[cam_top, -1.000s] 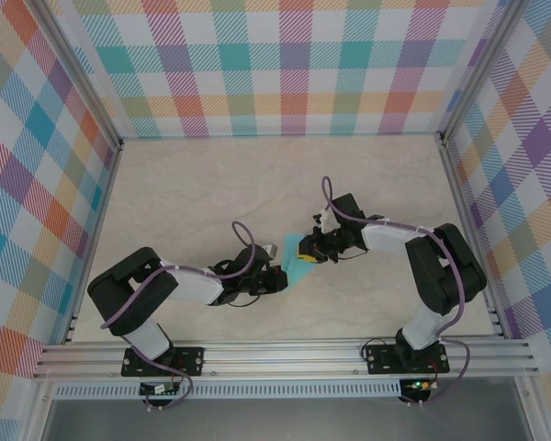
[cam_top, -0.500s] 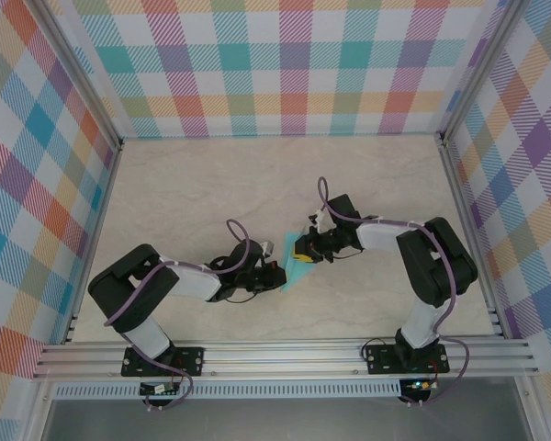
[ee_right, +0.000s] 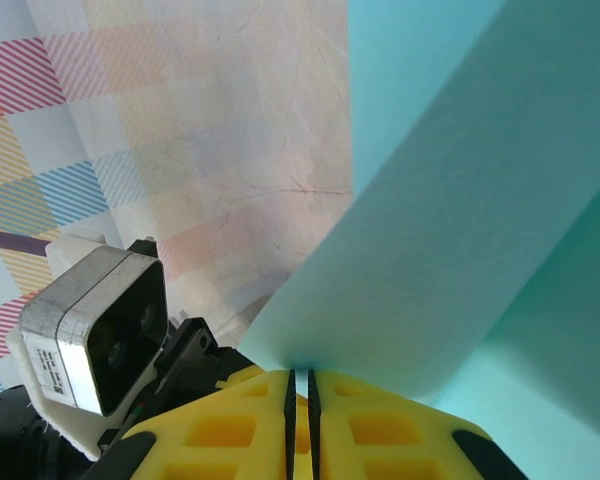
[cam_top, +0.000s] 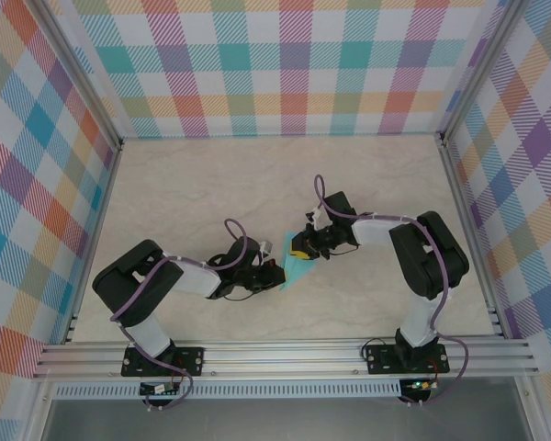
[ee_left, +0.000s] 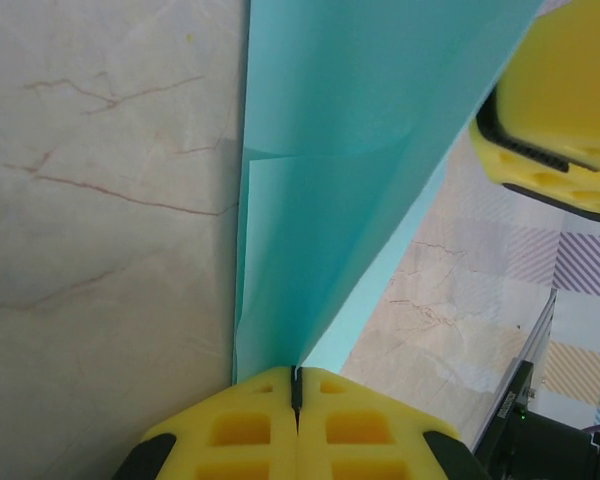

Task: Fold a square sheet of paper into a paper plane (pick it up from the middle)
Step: Fourth fold the wing at the center of the table.

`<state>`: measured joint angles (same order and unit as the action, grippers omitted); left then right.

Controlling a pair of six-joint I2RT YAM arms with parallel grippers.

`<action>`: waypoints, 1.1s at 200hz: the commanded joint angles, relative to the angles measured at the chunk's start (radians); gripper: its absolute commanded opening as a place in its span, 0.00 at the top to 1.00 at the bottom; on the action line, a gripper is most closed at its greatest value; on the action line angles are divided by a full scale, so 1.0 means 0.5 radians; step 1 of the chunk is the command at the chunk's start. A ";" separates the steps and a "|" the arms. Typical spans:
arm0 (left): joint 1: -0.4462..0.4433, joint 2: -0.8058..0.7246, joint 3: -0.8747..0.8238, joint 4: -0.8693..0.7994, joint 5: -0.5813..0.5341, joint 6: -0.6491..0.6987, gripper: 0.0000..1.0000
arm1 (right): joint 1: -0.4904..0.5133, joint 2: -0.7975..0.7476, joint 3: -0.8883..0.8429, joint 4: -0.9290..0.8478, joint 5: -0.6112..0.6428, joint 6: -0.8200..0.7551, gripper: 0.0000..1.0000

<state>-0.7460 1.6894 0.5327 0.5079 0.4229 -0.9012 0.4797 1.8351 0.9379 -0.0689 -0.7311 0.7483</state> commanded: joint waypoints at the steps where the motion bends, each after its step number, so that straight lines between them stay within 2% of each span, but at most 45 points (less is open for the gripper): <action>1: 0.046 0.047 0.017 -0.007 0.027 -0.022 0.96 | 0.016 0.048 0.061 -0.020 0.040 -0.009 0.86; 38: 0.061 0.079 0.032 -0.033 0.033 -0.022 0.94 | 0.018 0.097 0.081 -0.038 0.096 -0.011 0.86; 85: 0.057 0.016 0.054 -0.210 -0.038 0.045 0.81 | 0.016 0.152 0.112 -0.043 0.134 0.001 0.87; 127: 0.017 -0.062 0.104 -0.422 -0.107 0.155 0.75 | 0.017 0.151 0.125 -0.052 0.132 0.004 0.87; 172: -0.069 -0.112 0.188 -0.652 -0.257 0.240 0.74 | 0.016 0.146 0.122 -0.055 0.125 0.007 0.87; 220: -0.133 -0.087 0.287 -0.818 -0.311 0.328 0.78 | 0.016 0.156 0.125 -0.052 0.126 0.007 0.87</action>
<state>-0.7914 1.6478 0.6567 0.2096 0.3168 -0.7860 0.4801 1.8980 0.9783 -0.0864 -0.6701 0.7486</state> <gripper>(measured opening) 0.231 0.128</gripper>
